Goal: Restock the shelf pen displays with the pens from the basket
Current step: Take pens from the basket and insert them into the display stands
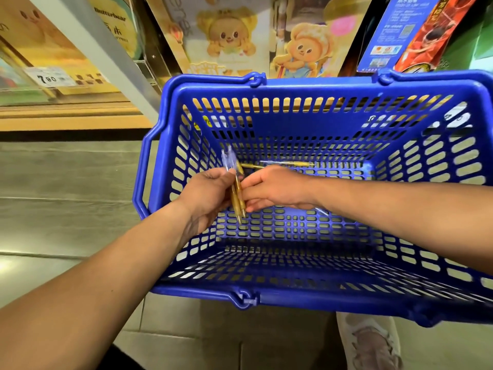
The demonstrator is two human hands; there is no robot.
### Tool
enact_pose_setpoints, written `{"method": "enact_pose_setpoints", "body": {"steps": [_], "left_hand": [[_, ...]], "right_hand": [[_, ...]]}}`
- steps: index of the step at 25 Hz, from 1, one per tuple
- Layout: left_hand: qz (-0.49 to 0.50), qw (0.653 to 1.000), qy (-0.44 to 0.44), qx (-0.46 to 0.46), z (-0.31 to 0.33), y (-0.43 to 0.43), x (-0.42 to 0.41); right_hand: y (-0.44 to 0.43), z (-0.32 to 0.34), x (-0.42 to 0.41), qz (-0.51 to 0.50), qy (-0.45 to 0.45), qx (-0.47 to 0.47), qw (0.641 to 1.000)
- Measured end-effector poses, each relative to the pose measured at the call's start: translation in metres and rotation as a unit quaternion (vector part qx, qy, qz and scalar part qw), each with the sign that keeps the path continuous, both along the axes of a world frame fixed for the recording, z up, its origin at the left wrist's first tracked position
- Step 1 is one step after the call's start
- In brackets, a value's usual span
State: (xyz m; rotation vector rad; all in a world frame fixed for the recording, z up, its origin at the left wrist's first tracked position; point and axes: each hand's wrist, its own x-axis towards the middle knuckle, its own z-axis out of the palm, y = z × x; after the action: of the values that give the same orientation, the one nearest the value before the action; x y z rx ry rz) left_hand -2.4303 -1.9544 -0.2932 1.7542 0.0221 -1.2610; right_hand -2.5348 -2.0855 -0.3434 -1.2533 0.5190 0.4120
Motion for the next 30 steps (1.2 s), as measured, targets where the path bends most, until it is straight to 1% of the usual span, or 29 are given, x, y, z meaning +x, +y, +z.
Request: {"method": "enact_pose_setpoints", "body": {"steps": [5,6,8,9,10,11,12,13,14,15,16,18,21,22,23,24,26,27,28,30], "left_hand": [[0.011,1.000,0.006,0.000,0.009,0.001,-0.002],[0.010,1.000,0.001,0.002,0.011,0.001,-0.004],[0.015,1.000,-0.019,-0.003,0.014,-0.001,-0.005],[0.023,0.999,-0.033,-0.012,0.016,-0.003,-0.005],[0.035,0.998,-0.041,-0.021,0.018,-0.004,-0.004],[0.046,0.998,-0.040,-0.031,0.020,-0.005,-0.003],[0.051,0.997,-0.029,-0.039,0.024,-0.006,-0.002],[0.050,0.998,-0.016,-0.046,0.027,-0.007,-0.003],[0.047,0.998,-0.005,-0.050,0.031,-0.007,-0.003],[0.044,0.998,-0.001,-0.052,0.033,-0.007,-0.003],[0.044,0.998,-0.001,-0.053,0.034,-0.007,-0.003],[0.045,0.997,-0.008,-0.055,0.035,-0.004,-0.001],[0.037,0.998,-0.013,-0.050,0.035,0.002,0.004],[0.039,0.998,-0.011,-0.047,0.033,0.005,0.005],[0.044,0.998,-0.008,-0.045,0.031,0.006,0.006],[0.051,0.998,-0.006,-0.043,0.029,0.007,0.006],[0.050,0.998,-0.015,-0.038,0.024,0.006,0.008],[0.043,0.998,-0.025,-0.037,0.021,0.005,0.009],[0.034,0.998,-0.036,-0.035,0.019,0.003,0.009],[0.014,0.997,-0.072,-0.026,0.016,-0.001,0.010]], "right_hand": [[0.003,-0.005,0.002,0.007,-0.027,0.036,0.999],[0.004,-0.007,0.002,0.013,-0.030,0.058,0.998],[0.002,-0.011,0.000,0.027,-0.026,0.131,0.991],[-0.001,-0.014,-0.002,0.033,-0.012,0.138,0.990],[-0.004,-0.019,-0.002,0.040,0.011,0.087,0.995],[-0.008,-0.026,0.000,0.058,0.043,-0.030,0.997],[-0.011,-0.036,0.003,0.093,0.076,-0.187,0.975],[-0.012,-0.046,0.008,0.131,0.106,-0.327,0.930],[-0.010,-0.052,0.015,0.157,0.126,-0.419,0.886],[-0.006,-0.057,0.023,0.173,0.138,-0.463,0.858],[-0.002,-0.063,0.031,0.179,0.147,-0.477,0.848],[0.005,-0.070,0.045,0.174,0.163,-0.480,0.844],[0.001,-0.071,0.059,0.220,0.183,-0.504,0.815],[-0.002,-0.069,0.059,0.226,0.188,-0.495,0.817],[-0.007,-0.068,0.058,0.219,0.190,-0.472,0.833],[-0.013,-0.068,0.054,0.197,0.186,-0.429,0.862],[-0.022,-0.063,0.041,0.127,0.173,-0.308,0.927],[-0.025,-0.058,0.034,0.098,0.159,-0.259,0.948],[-0.030,-0.052,0.027,0.073,0.140,-0.234,0.959],[-0.044,-0.039,0.016,0.033,0.098,-0.236,0.966]]}}
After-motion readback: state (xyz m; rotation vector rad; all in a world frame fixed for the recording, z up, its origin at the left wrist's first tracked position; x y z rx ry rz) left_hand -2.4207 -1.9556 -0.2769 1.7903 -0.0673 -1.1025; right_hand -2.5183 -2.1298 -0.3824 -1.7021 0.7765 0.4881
